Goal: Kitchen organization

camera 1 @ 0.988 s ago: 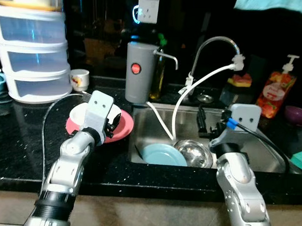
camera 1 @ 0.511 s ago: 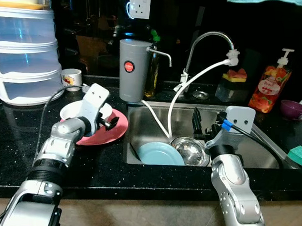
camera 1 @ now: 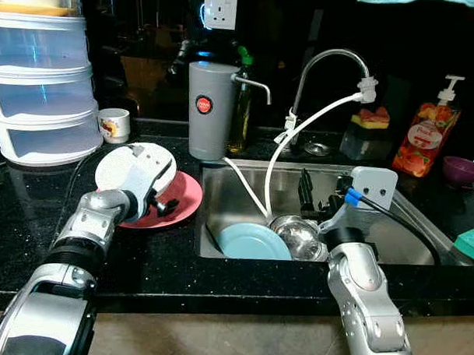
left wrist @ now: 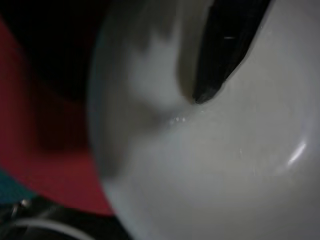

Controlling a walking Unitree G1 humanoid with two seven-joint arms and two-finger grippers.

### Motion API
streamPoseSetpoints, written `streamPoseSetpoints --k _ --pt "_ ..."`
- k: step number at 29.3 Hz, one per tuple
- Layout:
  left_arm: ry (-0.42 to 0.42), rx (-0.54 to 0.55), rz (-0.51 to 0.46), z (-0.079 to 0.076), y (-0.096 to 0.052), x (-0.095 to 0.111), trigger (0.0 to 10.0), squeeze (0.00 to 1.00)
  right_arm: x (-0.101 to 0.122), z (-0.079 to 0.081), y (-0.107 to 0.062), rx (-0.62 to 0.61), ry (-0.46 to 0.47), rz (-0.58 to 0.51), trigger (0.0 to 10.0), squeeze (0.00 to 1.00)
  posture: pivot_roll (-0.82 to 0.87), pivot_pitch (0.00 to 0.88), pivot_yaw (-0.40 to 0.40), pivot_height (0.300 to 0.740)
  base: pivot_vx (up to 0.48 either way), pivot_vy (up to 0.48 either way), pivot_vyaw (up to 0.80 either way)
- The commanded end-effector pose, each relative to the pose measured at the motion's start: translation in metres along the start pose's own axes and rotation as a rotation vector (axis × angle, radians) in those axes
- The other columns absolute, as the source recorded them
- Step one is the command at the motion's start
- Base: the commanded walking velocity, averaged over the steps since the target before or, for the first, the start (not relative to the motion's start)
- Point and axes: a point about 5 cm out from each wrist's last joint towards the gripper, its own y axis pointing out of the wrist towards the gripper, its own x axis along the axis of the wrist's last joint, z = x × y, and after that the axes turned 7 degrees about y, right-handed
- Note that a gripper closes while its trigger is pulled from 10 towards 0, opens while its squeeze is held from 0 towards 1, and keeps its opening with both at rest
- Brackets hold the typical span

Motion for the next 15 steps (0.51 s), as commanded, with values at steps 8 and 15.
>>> streamPoseSetpoints --k 8,15 --pt "0.097 0.104 0.018 0.007 0.001 0.002 0.0 0.0 -0.001 -0.001 0.0 -0.001 -0.006 0.002 10.0 0.0 0.1 0.0 -0.104 0.74 0.0 0.0 0.0" --pt "0.254 0.211 -0.033 0.009 0.001 0.012 0.0 0.0 0.001 -0.001 0.0 -0.001 -0.003 -0.002 10.0 0.0 0.09 0.0 -0.105 0.74 0.0 0.0 0.0"
